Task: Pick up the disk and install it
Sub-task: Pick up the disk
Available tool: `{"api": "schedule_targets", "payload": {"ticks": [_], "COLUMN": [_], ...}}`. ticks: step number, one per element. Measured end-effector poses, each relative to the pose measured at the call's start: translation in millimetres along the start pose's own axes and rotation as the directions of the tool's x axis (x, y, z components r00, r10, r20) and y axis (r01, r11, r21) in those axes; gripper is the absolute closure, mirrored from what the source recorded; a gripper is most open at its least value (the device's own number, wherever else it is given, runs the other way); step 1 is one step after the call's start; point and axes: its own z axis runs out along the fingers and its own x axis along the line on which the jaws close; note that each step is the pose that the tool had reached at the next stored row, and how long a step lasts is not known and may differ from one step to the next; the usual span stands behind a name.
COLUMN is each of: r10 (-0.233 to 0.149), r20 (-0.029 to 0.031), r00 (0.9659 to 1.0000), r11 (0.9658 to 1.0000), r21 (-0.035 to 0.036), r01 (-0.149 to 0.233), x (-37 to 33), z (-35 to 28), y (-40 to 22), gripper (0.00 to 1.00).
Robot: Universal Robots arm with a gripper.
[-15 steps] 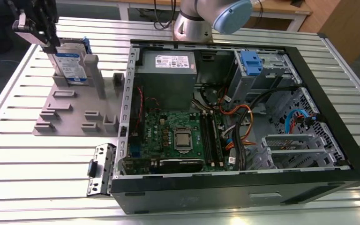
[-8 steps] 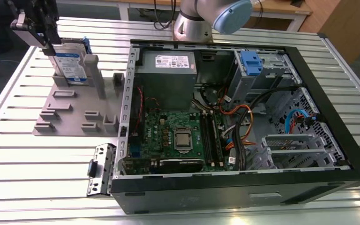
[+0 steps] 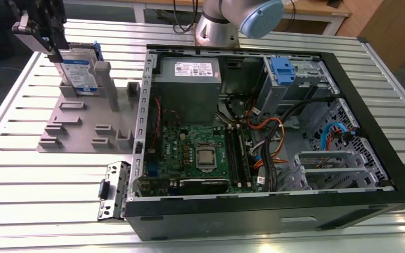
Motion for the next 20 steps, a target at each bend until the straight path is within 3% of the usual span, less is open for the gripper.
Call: {"api": "schedule_targets", "payload": {"ticks": [20], "r10": [0.0], "r20": [-0.0001], "r00": [1.0], "r11": [1.0], "r21": [0.0], "r01": [0.0], "x": [-11.2], "z": [1.6], "y": [0.8], "gripper": [0.53]}}
